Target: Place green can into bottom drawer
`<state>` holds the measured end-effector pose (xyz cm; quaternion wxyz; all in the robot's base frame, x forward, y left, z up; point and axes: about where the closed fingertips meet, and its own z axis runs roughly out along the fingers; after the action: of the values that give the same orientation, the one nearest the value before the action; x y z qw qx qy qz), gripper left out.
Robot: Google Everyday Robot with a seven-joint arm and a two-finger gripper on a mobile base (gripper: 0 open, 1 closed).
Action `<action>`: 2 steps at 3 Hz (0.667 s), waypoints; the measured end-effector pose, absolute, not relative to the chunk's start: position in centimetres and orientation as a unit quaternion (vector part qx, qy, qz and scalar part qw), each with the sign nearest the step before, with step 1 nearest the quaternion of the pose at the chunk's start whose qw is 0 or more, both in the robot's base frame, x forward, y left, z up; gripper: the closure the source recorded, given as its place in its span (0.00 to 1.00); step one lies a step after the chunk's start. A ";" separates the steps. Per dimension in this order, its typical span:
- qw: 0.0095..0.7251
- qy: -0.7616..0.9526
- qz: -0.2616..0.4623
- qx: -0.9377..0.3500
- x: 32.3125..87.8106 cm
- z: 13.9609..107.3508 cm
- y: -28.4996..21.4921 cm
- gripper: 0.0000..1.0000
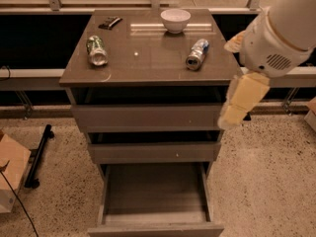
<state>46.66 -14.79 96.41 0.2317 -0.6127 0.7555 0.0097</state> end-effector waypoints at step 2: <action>0.280 0.734 0.037 -0.617 49.1 95.7 -10.0 0.00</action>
Offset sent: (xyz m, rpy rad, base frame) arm 0.0176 0.0396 -0.0088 0.0784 -0.0268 0.0413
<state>49.10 -10.02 95.73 0.2803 -0.6171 0.7343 0.0366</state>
